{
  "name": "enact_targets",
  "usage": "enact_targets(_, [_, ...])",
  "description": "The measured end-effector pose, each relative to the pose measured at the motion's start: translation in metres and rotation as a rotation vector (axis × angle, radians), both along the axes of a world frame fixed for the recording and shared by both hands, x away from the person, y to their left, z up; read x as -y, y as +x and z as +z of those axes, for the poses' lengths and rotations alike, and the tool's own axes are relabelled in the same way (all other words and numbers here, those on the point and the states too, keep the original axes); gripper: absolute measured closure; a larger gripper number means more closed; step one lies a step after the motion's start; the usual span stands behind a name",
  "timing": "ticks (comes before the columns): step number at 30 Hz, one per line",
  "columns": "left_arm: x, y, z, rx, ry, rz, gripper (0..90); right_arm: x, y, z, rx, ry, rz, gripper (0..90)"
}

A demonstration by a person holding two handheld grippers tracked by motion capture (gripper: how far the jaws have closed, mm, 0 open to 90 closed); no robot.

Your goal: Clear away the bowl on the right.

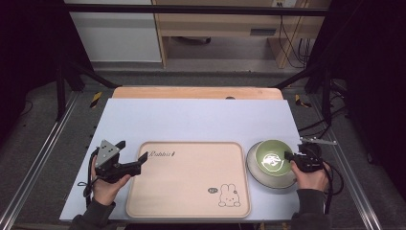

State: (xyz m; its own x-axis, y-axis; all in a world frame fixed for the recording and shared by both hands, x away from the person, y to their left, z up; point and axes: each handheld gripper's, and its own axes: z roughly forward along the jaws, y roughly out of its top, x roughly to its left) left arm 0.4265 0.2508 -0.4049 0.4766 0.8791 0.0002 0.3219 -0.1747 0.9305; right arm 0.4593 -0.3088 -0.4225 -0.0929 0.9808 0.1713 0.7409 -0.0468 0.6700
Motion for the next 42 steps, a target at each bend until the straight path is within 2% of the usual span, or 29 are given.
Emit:
enact_targets(13, [0.000, 0.000, 0.000, 0.003, -0.004, 0.000, 10.5, -0.001, -0.005, 0.009, 0.038, 0.001, 0.020, 83.3])
enact_targets(16, [0.000, 0.000, 0.000, 0.002, -0.004, 0.000, 10.6, -0.004, -0.006, 0.013, 0.044, 0.016, 0.020, 83.3])
enact_targets(22, [0.000, 0.000, 0.000, 0.001, -0.004, 0.000, 10.6, -0.008, -0.009, 0.019, 0.074, 0.010, 0.053, 83.3])
enact_targets(42, [0.001, 0.000, 0.000, 0.003, -0.004, -0.003, 10.6, -0.023, -0.016, 0.035, 0.122, 0.010, 0.109, 83.4])
